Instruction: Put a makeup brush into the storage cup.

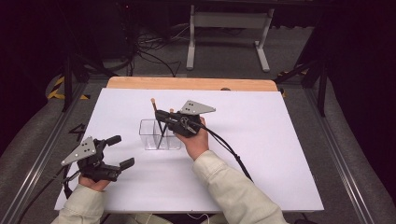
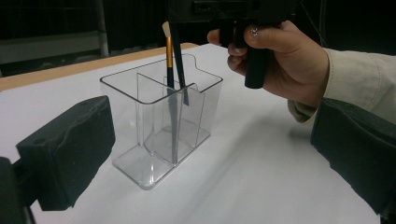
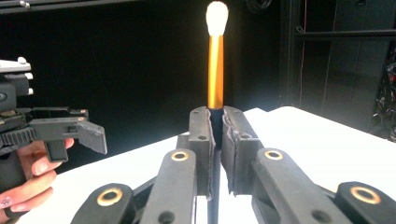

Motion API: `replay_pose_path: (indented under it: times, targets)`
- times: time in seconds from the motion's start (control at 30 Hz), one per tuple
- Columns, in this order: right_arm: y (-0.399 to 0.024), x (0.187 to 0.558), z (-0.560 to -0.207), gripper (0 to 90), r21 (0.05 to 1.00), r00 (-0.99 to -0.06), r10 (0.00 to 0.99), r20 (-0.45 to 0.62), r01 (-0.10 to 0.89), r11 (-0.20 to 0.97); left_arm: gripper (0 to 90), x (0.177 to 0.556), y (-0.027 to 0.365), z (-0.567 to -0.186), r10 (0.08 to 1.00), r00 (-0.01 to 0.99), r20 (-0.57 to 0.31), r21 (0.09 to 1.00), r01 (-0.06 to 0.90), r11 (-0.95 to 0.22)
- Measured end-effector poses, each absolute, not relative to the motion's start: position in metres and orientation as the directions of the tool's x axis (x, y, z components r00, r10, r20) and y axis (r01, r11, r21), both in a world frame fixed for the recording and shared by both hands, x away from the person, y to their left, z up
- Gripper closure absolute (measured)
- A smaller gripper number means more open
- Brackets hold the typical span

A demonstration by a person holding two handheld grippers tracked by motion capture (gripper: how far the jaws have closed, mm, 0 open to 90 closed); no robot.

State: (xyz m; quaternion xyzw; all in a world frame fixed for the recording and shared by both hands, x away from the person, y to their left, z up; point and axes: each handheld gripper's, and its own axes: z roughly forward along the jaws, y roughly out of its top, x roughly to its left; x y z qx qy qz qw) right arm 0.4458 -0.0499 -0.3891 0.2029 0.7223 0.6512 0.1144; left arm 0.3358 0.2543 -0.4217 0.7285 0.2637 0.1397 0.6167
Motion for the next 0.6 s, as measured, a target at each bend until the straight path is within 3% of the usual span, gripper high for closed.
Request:
replay_pose_path:
  times: [0.6]
  targets:
    - [-0.049, 0.446, -0.4, 82.8, 0.98, -0.889, 0.447, 0.104, 0.168, 0.107, 0.7, 0.336, 0.254, -0.422, 0.558, 0.821, -0.12, 0.972, 0.212, -0.102]
